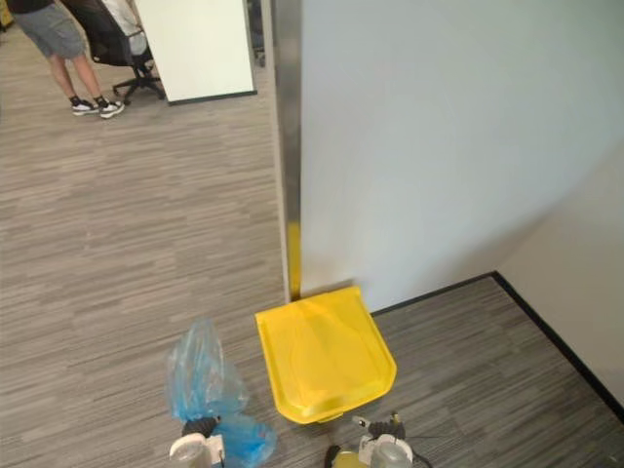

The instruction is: Gather rubbish on tea table into small bin, then transfer packed bag to large trash can.

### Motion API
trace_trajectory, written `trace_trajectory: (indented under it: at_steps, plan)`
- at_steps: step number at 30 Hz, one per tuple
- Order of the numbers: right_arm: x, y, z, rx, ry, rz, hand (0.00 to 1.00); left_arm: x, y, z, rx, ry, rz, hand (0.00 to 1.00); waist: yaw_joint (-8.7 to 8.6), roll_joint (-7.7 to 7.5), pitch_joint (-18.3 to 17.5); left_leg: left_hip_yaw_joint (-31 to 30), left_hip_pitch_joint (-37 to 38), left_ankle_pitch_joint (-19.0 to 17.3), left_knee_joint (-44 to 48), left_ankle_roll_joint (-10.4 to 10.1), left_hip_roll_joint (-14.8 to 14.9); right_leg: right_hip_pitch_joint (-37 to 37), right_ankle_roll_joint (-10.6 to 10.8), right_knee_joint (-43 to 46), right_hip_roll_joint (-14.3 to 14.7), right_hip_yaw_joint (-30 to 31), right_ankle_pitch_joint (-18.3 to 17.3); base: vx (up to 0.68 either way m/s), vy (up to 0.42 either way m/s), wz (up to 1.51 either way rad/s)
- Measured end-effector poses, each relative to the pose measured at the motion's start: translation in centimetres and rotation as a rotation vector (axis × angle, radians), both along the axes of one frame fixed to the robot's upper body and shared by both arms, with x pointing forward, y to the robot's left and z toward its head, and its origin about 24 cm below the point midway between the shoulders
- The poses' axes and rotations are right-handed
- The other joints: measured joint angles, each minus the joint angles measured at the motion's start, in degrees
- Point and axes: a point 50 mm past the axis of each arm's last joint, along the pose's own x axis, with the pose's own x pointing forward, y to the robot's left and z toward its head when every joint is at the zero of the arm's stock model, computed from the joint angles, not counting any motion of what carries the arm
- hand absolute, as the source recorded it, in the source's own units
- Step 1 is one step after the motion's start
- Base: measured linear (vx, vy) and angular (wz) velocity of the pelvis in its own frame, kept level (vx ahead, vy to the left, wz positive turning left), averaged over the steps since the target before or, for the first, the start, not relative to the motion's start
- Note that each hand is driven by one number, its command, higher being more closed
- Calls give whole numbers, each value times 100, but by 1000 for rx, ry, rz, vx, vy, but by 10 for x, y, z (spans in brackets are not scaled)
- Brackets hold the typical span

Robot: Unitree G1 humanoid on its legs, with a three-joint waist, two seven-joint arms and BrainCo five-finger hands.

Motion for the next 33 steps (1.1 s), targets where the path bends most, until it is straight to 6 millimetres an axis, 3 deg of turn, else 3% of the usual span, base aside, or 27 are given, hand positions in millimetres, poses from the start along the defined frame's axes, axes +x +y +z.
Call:
trace_trajectory:
  at_steps: [12, 14, 16, 17, 18, 19, 21, 22, 23, 25, 27, 31, 33]
  plan:
    - [-1, 1, 0, 0, -1, -5, 0, 2, 0, 1, 4, -5, 0, 100, 7, -56, 54, 17, -4, -131, 165, 189, -248, -8, 217, 124, -285, 77, 25, -21, 52, -1]
    - [0, -1, 1, -5, -4, -7, 0, 3, 0, 1, 3, -5, -3, 100, 17, -21, 111, -51, 67, -346, 279, 347, -308, -135, 376, 682, -439, 68, -110, -52, 45, 3]
    - [9, -12, 5, -29, -37, -22, 0, 7, 1, 1, 8, -7, -5, 100, -8, 30, 294, -106, 347, -469, 309, 489, -317, -747, 499, 1861, -555, -19, -224, -25, 45, 1]
    - [10, -13, 5, -31, -34, -22, 0, 7, 4, 1, 18, -4, -8, 100, 5, 51, 287, -111, 415, -523, 325, 516, -284, -908, 463, 1785, -509, -13, -205, 18, 31, 1]
    - [10, -13, 6, -31, -35, -22, 0, 6, 7, 1, 26, 0, -11, 100, 12, 47, 288, -106, 431, -558, 341, 488, -250, -1075, 404, 1592, -434, 6, -106, 60, 6, 9]
    - [11, -12, 6, -33, -38, -25, 0, 7, 10, 1, 34, 1, -14, 100, 7, -21, 324, -125, 483, -629, 386, 449, -213, -1224, 309, 1330, -382, 23, 251, 134, -61, 25]
    - [7, -12, 4, -31, -23, -52, 0, 9, 13, 3, 44, -6, -17, 100, 19, -114, 375, -275, 477, -846, 614, 307, -175, -1021, 386, 806, -390, -26, 478, 293, -144, 32]
    - [5, -10, 3, -21, -16, -64, 0, 14, 17, 4, 54, -13, -23, 100, 31, -167, 471, -329, 431, -965, 871, 95, -178, -711, 172, 464, -383, -131, 636, 313, -143, 18]
    - [13, -16, 6, -34, -36, -81, 0, 17, 15, 5, 48, -18, -28, 100, 70, -47, 585, -363, 360, -943, 1009, 17, -73, -753, 173, 635, -361, -251, 623, 229, -104, 5]
    - [21, -18, 10, -41, -59, -97, 0, 25, 11, 8, 42, -42, -36, 100, 110, -26, 745, -416, 395, -935, 1033, 5, -59, -849, -2, 892, -379, -310, 406, 134, -109, -16]
    - [24, -13, 10, -29, -67, -95, 0, 33, 10, 11, 50, -64, -48, 100, 120, -27, 754, -452, 332, -932, 1103, 2, -1, -886, 7, 911, -372, -408, 331, 33, -112, -2]
    - [16, -15, 8, -22, -59, -145, 0, 43, 7, 16, 47, -102, -67, 100, 111, -25, 733, -774, 284, -1084, 1102, -88, 122, -723, -9, 712, -313, -780, 247, -115, -98, 25]
    - [7, -15, 5, -25, -29, -157, 0, 35, 8, 13, 45, -73, -60, 100, 115, -57, 654, -911, 264, -1155, 1125, -96, 261, -588, -49, 522, -194, -907, 283, -158, -100, 25]
